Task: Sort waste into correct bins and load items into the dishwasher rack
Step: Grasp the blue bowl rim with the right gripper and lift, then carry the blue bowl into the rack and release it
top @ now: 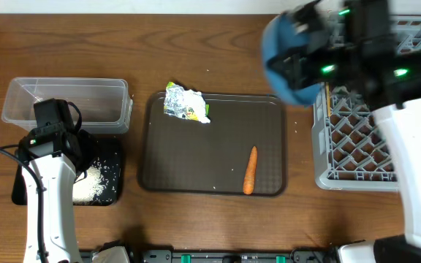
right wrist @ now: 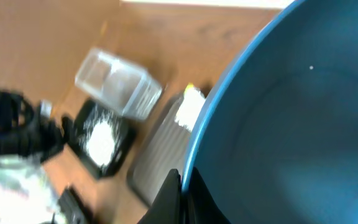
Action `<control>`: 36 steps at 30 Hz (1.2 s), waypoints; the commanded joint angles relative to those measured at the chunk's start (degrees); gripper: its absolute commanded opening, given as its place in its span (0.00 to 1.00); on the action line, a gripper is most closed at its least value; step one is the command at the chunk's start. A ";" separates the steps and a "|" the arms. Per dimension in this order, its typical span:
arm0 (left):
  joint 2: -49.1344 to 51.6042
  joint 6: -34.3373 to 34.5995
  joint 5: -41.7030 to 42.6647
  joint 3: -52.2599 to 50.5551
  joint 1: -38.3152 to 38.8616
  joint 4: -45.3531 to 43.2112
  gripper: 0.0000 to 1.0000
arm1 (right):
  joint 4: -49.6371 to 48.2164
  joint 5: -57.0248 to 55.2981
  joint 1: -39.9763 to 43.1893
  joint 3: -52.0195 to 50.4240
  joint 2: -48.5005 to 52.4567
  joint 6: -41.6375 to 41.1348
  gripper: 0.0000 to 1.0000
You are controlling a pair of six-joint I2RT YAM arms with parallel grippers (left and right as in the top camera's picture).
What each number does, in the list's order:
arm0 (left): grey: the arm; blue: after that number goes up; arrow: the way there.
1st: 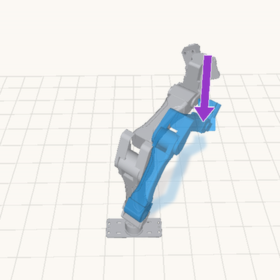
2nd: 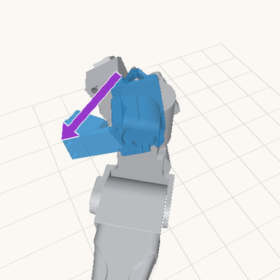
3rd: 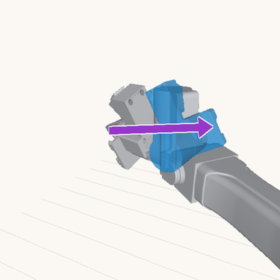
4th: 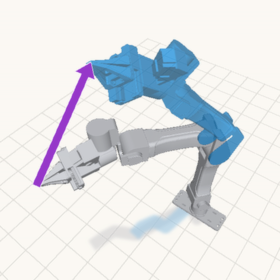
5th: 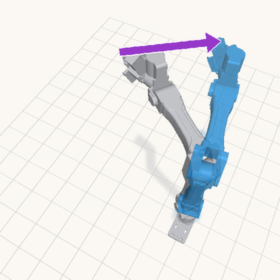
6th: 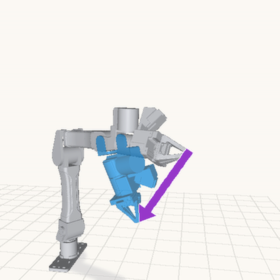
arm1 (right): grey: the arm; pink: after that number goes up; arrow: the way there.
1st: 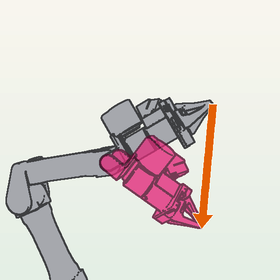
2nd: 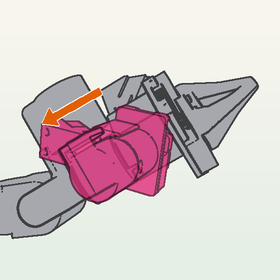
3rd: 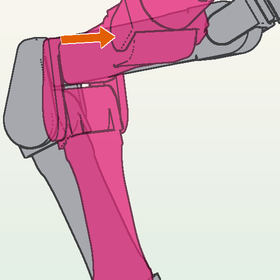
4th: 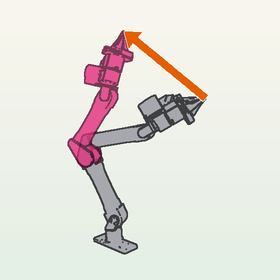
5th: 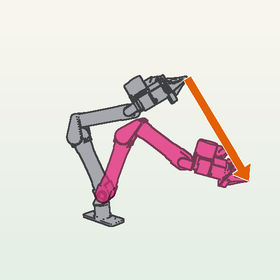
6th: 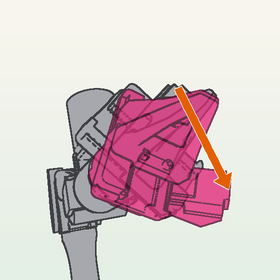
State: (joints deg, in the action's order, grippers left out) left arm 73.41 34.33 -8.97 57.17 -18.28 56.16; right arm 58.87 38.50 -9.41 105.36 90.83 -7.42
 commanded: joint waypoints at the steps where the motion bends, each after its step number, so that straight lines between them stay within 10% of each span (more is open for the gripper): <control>1: -0.17 0.28 -0.52 0.92 -0.28 0.17 1.00 | -2.49 9.42 7.48 0.37 -0.26 2.34 0.01; 18: -0.17 0.28 -0.52 0.92 -0.28 0.17 1.00 | -19.61 14.97 26.03 0.26 11.08 7.21 0.01; 36: -0.17 0.28 -0.52 0.92 -0.28 0.17 1.00 | -44.37 25.22 28.50 0.24 27.41 -22.29 0.01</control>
State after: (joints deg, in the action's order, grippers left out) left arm 73.41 34.33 -8.99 57.17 -18.28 56.16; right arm 15.05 60.38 18.85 105.25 118.24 -23.70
